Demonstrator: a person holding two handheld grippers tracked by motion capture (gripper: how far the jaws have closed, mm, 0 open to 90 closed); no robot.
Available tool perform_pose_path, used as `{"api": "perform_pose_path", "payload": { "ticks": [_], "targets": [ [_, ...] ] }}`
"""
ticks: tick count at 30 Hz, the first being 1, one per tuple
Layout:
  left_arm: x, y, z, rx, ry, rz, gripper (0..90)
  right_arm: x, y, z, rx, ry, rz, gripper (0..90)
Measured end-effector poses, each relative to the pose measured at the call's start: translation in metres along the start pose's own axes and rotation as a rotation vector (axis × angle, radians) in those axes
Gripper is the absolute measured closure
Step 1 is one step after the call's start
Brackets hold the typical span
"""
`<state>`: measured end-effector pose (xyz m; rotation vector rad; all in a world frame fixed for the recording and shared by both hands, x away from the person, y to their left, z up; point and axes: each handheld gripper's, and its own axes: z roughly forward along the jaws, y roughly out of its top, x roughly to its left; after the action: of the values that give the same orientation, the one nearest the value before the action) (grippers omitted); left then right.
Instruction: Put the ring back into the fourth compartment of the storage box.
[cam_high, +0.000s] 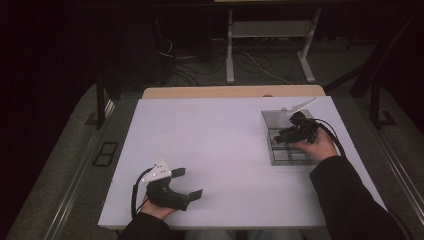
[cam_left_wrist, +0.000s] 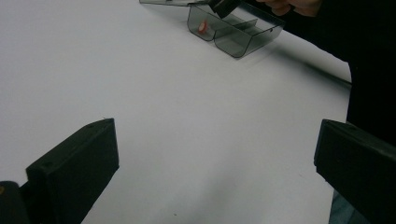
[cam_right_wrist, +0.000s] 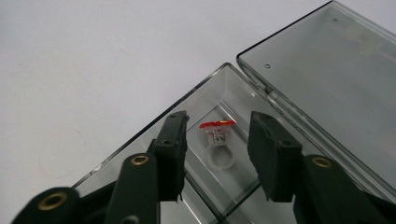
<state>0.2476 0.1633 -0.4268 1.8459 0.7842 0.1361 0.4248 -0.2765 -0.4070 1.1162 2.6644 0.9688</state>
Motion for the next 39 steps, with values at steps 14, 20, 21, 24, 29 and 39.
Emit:
{"api": "perform_pose_path", "payload": {
  "ticks": [14,20,21,24,29,39],
  "targets": [
    [-0.001,0.0,0.0,-0.004,-0.003,-0.001,0.0,0.009,-0.004,-0.034,-0.073,-0.028,0.053,40.7],
    [-0.001,0.0,0.0,-0.009,-0.004,-0.003,0.0,0.016,-0.008,-0.049,-0.102,-0.042,0.084,23.7],
    [-0.001,0.0,0.0,-0.011,-0.005,-0.004,0.0,0.017,-0.009,-0.051,-0.108,-0.043,0.095,18.3],
    [-0.001,0.0,0.0,-0.012,-0.005,-0.004,0.0,0.021,-0.014,-0.057,-0.13,-0.027,0.127,4.1],
    [-0.001,0.0,0.0,-0.013,-0.004,-0.005,0.0,0.028,-0.025,-0.066,-0.173,-0.016,0.15,0.0],
    [-0.001,0.0,0.0,-0.013,-0.003,-0.007,0.0,0.04,-0.047,-0.074,-0.226,0.017,0.164,0.0]
  ]
}}
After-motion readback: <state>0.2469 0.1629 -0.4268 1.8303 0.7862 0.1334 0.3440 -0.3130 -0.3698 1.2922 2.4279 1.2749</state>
